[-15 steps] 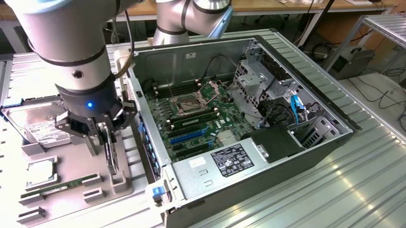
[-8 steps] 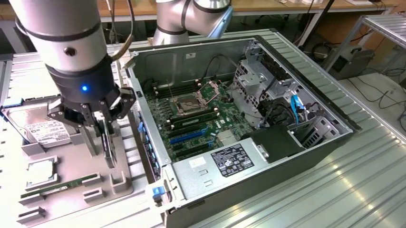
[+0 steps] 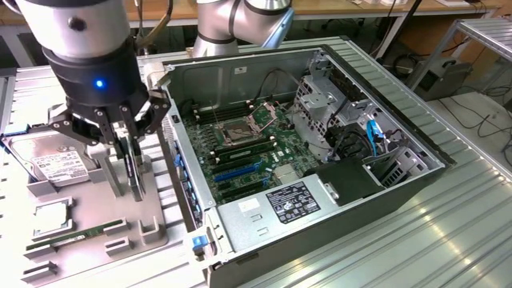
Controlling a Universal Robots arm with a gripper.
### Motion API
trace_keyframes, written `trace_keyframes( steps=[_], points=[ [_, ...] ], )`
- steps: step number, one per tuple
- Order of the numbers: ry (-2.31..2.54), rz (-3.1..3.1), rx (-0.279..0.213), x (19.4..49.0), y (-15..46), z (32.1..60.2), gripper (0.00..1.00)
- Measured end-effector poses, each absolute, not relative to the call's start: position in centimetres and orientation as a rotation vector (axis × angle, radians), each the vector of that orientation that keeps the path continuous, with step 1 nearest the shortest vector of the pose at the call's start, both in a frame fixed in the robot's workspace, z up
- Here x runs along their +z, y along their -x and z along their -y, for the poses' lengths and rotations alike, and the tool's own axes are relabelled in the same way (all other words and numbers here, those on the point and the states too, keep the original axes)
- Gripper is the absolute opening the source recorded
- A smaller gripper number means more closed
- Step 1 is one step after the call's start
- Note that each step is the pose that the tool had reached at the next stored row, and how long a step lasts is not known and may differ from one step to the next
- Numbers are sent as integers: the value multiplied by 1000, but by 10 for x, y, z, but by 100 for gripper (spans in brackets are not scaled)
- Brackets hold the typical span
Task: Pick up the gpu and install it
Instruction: 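Pick up the gpu and move the gpu toward the slot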
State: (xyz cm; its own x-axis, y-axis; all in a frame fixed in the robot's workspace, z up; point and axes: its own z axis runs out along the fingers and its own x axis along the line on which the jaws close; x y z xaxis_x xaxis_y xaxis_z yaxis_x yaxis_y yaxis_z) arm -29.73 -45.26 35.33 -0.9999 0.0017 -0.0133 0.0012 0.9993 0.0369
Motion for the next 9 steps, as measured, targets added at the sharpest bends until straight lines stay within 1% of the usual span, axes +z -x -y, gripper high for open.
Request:
trace_keyframes(
  steps=[6, 9],
  points=[
    [13, -3129, 59, 386, 289, 455, 26],
    [17, -3131, 69, 401, 280, 457, 26]
  ],
)
